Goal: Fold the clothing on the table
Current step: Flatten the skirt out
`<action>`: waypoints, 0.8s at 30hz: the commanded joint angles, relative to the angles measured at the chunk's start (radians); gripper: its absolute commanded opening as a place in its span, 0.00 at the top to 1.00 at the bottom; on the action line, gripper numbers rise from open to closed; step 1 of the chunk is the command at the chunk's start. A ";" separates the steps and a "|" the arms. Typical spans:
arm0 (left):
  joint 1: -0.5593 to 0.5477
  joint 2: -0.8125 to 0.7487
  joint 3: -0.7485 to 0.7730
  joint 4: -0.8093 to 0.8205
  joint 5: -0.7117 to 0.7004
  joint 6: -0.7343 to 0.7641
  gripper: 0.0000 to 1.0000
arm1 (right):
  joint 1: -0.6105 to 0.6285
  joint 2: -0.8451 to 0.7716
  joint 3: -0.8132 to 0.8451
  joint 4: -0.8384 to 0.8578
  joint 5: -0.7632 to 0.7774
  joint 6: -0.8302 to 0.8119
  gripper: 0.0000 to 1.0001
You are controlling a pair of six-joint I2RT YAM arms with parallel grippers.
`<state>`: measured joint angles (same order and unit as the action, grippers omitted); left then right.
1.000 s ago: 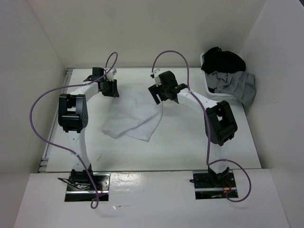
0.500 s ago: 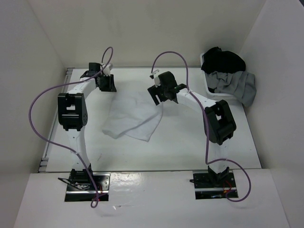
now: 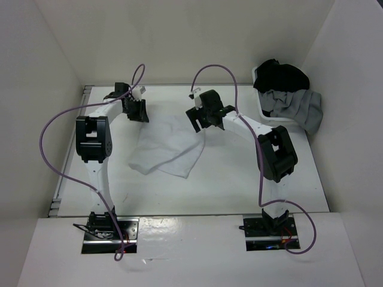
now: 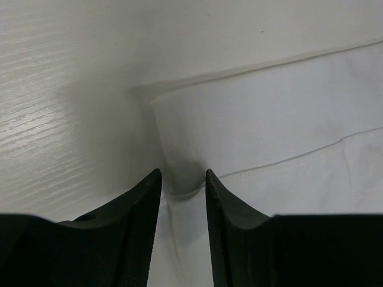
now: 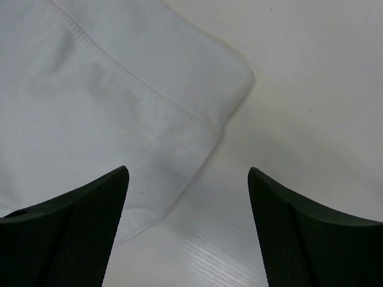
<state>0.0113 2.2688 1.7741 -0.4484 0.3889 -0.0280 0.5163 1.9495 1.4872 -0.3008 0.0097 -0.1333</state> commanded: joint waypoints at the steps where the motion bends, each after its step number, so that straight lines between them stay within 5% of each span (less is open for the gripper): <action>1: -0.013 0.021 0.028 -0.030 0.065 0.014 0.58 | -0.015 -0.021 0.024 0.011 -0.010 0.035 0.16; 13: -0.033 0.001 -0.014 -0.029 0.067 0.014 0.88 | -0.078 0.075 0.090 -0.018 -0.085 0.116 0.16; 24: -0.013 -0.081 -0.170 0.011 0.051 0.003 0.95 | -0.105 0.121 0.102 -0.027 -0.096 0.146 0.18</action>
<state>-0.0143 2.2089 1.6428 -0.3996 0.4393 -0.0307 0.4187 2.0571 1.5459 -0.3248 -0.0834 -0.0074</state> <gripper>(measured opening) 0.083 0.825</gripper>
